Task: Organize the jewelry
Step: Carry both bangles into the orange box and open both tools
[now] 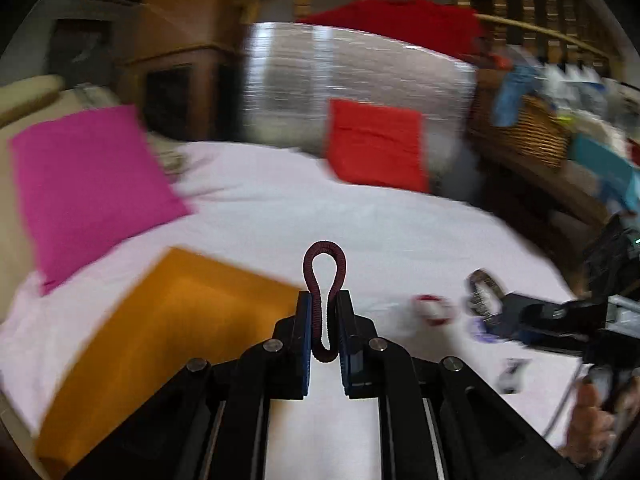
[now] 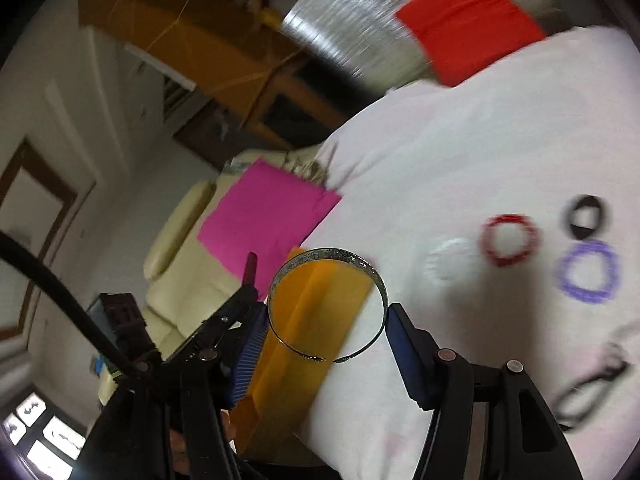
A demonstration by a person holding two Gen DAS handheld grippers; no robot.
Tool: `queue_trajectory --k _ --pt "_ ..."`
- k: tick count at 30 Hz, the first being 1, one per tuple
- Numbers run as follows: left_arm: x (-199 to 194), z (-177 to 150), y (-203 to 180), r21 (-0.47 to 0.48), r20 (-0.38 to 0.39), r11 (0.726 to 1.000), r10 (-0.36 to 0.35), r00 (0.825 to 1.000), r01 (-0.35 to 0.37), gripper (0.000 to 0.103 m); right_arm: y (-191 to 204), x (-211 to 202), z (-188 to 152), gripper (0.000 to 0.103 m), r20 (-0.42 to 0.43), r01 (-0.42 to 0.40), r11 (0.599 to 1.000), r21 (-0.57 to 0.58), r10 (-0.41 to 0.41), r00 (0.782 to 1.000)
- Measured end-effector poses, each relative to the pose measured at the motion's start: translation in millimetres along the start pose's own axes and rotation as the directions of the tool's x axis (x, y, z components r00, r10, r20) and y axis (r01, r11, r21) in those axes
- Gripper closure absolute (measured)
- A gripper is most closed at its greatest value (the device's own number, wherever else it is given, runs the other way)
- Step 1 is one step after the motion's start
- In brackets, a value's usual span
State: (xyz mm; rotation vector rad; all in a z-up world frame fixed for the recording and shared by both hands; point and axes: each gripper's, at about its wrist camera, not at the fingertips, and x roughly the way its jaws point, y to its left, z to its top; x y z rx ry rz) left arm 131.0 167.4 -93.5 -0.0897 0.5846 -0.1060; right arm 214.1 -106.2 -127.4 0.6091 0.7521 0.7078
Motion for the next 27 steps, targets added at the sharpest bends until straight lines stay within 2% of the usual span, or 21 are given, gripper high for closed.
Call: queue_trajectory --k 2,4,7,9,12,15,16,18,19,20,21,23,27 --pt "10.5 -7.2 32.8 -0.057 -0.067 0.993 0.104 0.992 -0.107 0.09 19.3 27.6 0.6 0.039 -0.036 -0.008 1.0 -0.029 0.006 0.999" --pt "23.5 -18.5 66.6 -0.14 -0.162 0.976 0.146 0.976 -0.169 0.09 40.1 57.0 0.2 0.039 -0.067 -0.019 0.998 -0.053 0.015 0.998" --pt "41.2 -32.6 92.3 -0.176 -0.267 0.96 0.165 0.95 -0.216 0.09 68.6 104.0 -1.4 0.039 -0.123 -0.002 0.994 -0.111 -0.012 0.992" --pt "50.5 -38.2 102.4 -0.193 -0.311 0.956 0.155 0.938 -0.222 0.09 78.0 134.1 -2.1 0.039 -0.164 0.02 0.993 -0.115 -0.038 0.986" --pt "63.0 -47.2 118.8 -0.259 -0.37 0.936 0.131 0.92 -0.237 0.09 85.7 186.4 -2.4 0.039 -0.235 0.084 0.99 -0.114 -0.109 0.966" --pt "67.6 -53.7 120.6 -0.292 -0.399 0.92 0.132 0.907 -0.262 0.087 83.1 226.2 -0.4 0.039 -0.28 0.153 0.983 -0.096 -0.174 0.944" --pt "69.7 -54.4 122.6 -0.307 -0.407 0.912 0.132 0.904 -0.271 0.084 80.2 237.8 -0.7 0.038 -0.296 0.19 0.977 -0.093 -0.21 0.932" --pt "74.1 -53.0 123.0 -0.315 -0.417 0.903 0.146 0.897 -0.293 0.066 75.9 254.4 -0.9 0.037 -0.312 0.25 0.964 -0.091 -0.266 0.912" --pt "74.5 -52.9 122.9 -0.314 -0.421 0.897 0.161 0.893 -0.31 0.05 75.8 260.1 0.4 0.034 -0.3 0.282 0.953 -0.106 -0.301 0.905" --pt "73.9 -51.4 122.6 -0.312 -0.414 0.893 0.18 0.892 -0.325 0.045 75.0 264.7 2.5 0.028 -0.302 0.299 0.947 -0.118 -0.321 0.898" --pt "71.9 -49.4 121.4 -0.304 -0.404 0.892 0.197 0.894 -0.334 0.045 74.5 266.1 4.4 0.028 -0.314 0.292 0.949 -0.119 -0.315 0.896" --pt "68.8 -43.1 114.6 -0.28 -0.379 0.892 0.238 0.894 -0.356 0.043 74.4 261.6 7.9 0.028 -0.311 0.272 0.955 -0.114 -0.295 0.904" --pt "59.9 -36.3 103.7 -0.246 -0.315 0.891 0.3 0.901 -0.383 0.04 74.4 218.7 14.8 0.028 -0.254 0.188 0.976 -0.108 -0.21 0.944"
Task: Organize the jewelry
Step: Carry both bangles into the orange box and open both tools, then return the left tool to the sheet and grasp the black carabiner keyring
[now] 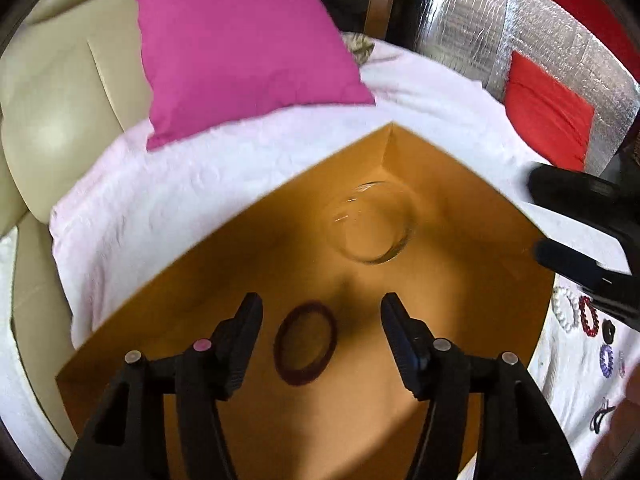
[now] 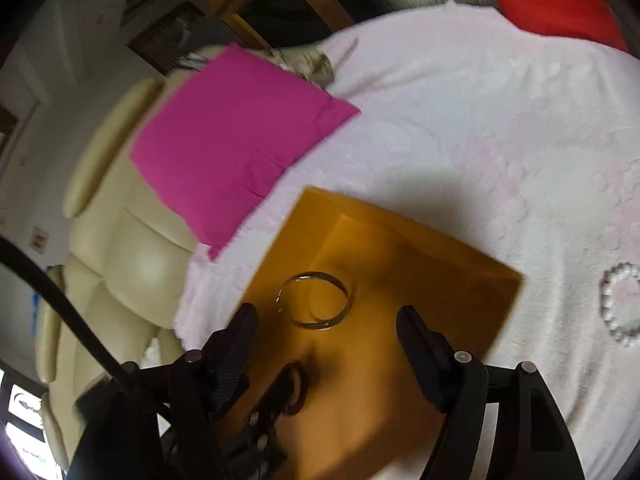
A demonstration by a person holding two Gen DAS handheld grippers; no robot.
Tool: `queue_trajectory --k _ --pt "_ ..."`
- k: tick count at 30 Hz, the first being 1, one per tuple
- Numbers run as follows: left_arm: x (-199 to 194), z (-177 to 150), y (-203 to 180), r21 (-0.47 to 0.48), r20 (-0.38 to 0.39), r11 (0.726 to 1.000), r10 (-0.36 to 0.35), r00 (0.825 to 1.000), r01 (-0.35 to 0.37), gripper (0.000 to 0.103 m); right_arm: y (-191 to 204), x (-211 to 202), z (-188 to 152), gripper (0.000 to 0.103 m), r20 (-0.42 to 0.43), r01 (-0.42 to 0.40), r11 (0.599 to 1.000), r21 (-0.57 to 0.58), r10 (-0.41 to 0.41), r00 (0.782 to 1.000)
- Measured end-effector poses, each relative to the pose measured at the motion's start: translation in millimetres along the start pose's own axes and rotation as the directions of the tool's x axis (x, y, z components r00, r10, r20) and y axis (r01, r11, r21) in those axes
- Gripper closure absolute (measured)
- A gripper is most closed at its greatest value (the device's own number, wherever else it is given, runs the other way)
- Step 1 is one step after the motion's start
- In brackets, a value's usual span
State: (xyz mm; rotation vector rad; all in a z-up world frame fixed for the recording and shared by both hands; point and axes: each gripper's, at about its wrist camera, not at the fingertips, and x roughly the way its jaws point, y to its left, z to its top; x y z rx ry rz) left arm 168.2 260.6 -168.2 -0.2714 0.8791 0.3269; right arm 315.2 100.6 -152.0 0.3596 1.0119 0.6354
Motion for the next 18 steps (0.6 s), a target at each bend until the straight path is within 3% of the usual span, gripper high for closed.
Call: queue_trajectory --k 5,8,10,14,15,18 --pt "-7.8 2.8 -30.9 0.102 0.071 0.994 0.02 0.997 -0.027 0.037 -25.8 -70.7 -14.8 0.028 0.112 0.019 1.0 -0.003 -0.018 0.994" --pt "-19.5 0.4 -48.4 0.142 0.129 0.989 0.034 0.991 -0.053 0.037 -62.5 -126.4 -27.3 0.028 0.204 0.064 0.997 0.035 -0.07 0.977" --pt "-32.7 1.3 -58.8 0.152 0.214 0.986 0.036 0.976 -0.069 0.037 -77.8 -168.3 -44.7 0.028 0.274 0.103 0.992 0.071 -0.118 0.954" --pt "-60.7 -7.9 -89.8 0.199 0.369 0.977 -0.005 0.929 -0.074 0.031 -112.9 -253.8 -82.2 0.028 0.389 0.223 0.963 0.148 -0.264 0.883" --pt "-64.2 -10.2 -97.0 0.217 0.383 0.975 -0.034 0.923 -0.054 0.03 -126.8 -274.5 -93.7 0.028 0.408 0.262 0.948 0.18 -0.315 0.857" --pt "-70.2 -23.4 -130.8 0.33 0.363 0.941 -0.195 0.911 0.07 0.029 -160.8 -320.1 -120.8 0.028 0.425 0.287 0.915 0.283 -0.388 0.818"
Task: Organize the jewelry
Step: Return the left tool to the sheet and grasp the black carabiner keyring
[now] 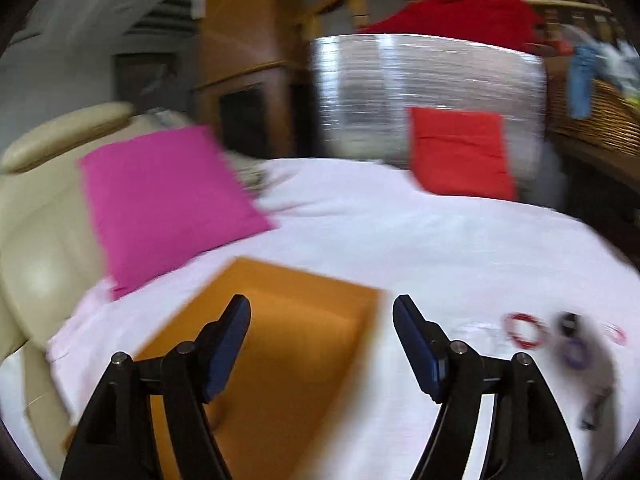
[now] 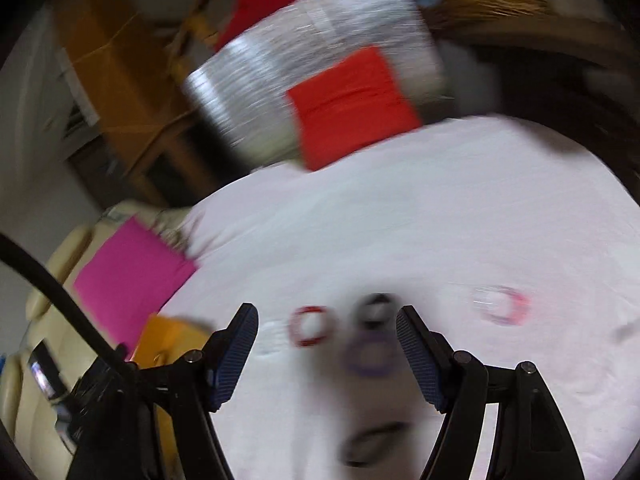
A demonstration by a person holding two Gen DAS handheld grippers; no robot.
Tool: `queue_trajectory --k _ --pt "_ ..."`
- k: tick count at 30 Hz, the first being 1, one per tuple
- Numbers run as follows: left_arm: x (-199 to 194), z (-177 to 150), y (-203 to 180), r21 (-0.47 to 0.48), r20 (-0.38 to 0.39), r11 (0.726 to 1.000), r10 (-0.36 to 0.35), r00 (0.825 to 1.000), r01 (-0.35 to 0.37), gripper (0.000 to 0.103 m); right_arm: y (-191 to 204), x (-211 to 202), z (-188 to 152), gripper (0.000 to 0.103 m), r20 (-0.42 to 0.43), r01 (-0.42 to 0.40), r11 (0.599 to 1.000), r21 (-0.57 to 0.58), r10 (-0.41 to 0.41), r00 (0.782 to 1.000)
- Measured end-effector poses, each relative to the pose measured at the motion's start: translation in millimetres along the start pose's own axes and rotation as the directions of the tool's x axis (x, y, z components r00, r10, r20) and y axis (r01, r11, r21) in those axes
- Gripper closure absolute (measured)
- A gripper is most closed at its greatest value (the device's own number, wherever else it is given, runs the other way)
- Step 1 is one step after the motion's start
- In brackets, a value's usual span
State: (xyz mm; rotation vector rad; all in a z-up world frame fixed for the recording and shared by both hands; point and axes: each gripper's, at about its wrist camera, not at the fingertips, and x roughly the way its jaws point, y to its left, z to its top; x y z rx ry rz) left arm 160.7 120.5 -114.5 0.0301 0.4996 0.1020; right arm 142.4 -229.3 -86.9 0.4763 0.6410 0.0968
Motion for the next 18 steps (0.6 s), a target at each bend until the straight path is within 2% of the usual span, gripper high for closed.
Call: queue_trajectory --k 2,5,7,9,10,12,14,16,18 --pt "0.4 -1.0 -22.5 0.048 -0.01 0.995 -0.09 0.996 0.091 0.028 -40.0 -6.7 -2.0 0.028 0.017 0.015 0.996 0.093 -0.017 1.0" --pt "1.1 -8.0 -60.0 0.129 -0.045 0.962 -0.235 0.971 0.239 0.028 -85.8 -6.5 -7.0 0.028 0.026 0.055 0.977 0.205 -0.061 0.998" --pt "-1.1 -13.4 -88.0 0.19 -0.082 0.919 -0.337 0.938 0.346 0.028 -105.6 0.2 -4.5 0.032 -0.017 0.072 0.963 0.26 -0.07 0.997" --pt "-1.8 -18.7 -111.2 0.227 -0.135 0.865 -0.428 0.894 0.448 0.028 -118.1 5.6 0.8 0.033 -0.031 0.078 0.963 0.26 -0.072 0.997" --pt "-3.7 -21.1 -121.1 0.237 -0.151 0.848 -0.451 0.88 0.475 0.028 -121.6 7.7 2.4 0.033 -0.041 0.09 0.964 0.251 -0.082 0.996" --pt "-2.7 -28.1 -143.9 0.25 -0.216 0.794 -0.512 0.831 0.554 0.028 -131.4 17.2 5.4 0.04 -0.079 0.136 0.961 0.24 -0.121 0.99" --pt "-0.7 -34.8 -161.2 0.245 -0.27 0.759 -0.544 0.795 0.603 0.028 -140.8 27.9 8.5 0.047 -0.112 0.173 0.954 0.243 -0.15 0.982" --pt "0.3 -40.7 -178.5 0.238 -0.316 0.721 -0.576 0.754 0.651 0.028 -148.7 38.5 11.3 0.049 -0.135 0.186 0.952 0.242 -0.157 0.978" --pt "3.0 -43.8 -190.2 0.236 -0.342 0.7 -0.589 0.732 0.674 0.028 -151.2 50.3 17.0 0.054 -0.145 0.206 0.952 0.227 -0.176 0.974"
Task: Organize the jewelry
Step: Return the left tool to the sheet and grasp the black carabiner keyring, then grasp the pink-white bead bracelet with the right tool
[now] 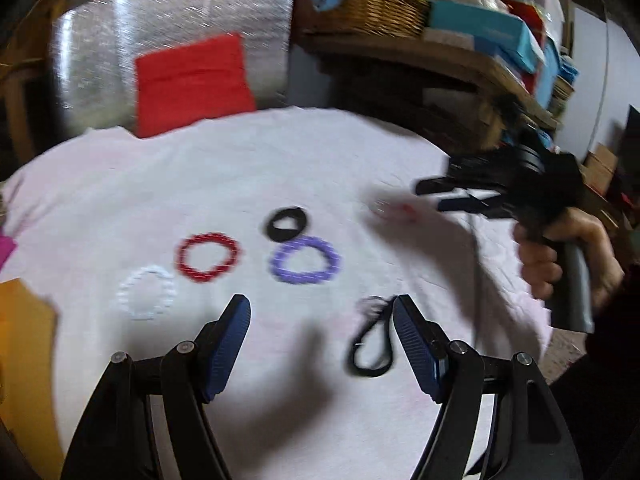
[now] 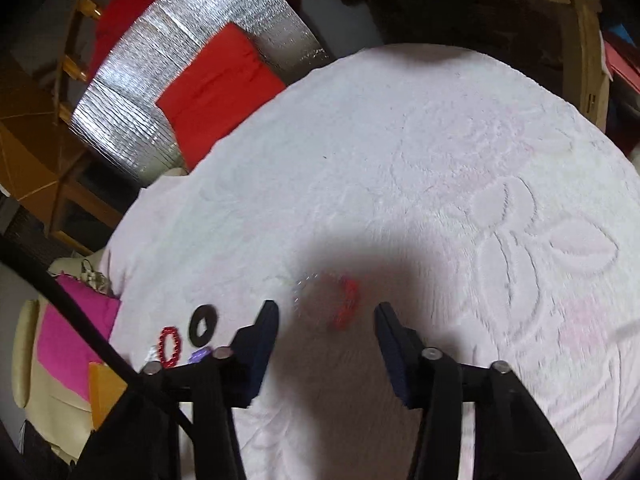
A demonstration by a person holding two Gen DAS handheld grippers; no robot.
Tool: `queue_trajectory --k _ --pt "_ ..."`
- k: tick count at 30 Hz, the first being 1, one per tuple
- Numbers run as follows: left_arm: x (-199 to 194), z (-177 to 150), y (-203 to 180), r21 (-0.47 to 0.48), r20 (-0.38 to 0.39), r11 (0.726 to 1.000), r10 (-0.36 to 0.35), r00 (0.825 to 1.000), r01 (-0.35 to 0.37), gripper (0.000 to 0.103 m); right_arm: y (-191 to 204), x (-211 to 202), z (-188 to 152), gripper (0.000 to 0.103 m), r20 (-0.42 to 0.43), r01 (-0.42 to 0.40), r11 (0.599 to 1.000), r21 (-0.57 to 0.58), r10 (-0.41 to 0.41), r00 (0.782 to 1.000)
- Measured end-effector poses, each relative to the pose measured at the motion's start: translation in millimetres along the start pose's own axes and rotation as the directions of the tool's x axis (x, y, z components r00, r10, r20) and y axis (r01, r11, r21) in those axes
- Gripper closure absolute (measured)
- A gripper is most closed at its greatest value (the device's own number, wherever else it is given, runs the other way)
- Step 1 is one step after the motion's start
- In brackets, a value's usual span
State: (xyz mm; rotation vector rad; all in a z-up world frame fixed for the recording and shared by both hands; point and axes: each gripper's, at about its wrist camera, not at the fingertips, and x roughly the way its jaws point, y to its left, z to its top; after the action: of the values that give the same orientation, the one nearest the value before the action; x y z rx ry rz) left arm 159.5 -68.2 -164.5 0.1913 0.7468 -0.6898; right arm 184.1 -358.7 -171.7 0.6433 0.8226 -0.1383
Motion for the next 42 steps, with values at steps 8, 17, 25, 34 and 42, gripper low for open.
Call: queue_trajectory --k 8,17,25,34,42 --pt "39.0 -8.9 -27.0 0.047 -0.129 0.995 -0.077 0.989 0.084 0.043 20.0 37.5 1.8 0.071 0.002 0.176 0.971 -0.164 -0.178 0.984" --pt "40.6 -16.2 -19.5 0.004 -0.159 0.995 -0.102 0.982 0.104 0.094 29.4 24.8 -2.7 0.095 0.041 0.18 0.949 -0.259 -0.176 0.984" --pt "-9.1 -12.3 10.2 -0.056 -0.026 0.997 -0.057 0.998 0.055 0.094 29.3 -15.1 1.8 0.095 0.042 -0.088 0.986 -0.143 0.095 0.995" --pt "-39.2 -24.6 63.1 -0.22 -0.007 0.969 0.112 0.994 -0.111 0.094 68.2 -26.9 -20.3 0.095 0.029 -0.264 0.958 -0.113 0.269 0.963" --pt "-58.5 -26.1 83.6 -0.261 0.012 0.938 0.239 0.971 -0.227 0.094 122.8 -12.4 -52.6 0.095 -0.011 -0.313 0.925 -0.216 0.318 0.948"
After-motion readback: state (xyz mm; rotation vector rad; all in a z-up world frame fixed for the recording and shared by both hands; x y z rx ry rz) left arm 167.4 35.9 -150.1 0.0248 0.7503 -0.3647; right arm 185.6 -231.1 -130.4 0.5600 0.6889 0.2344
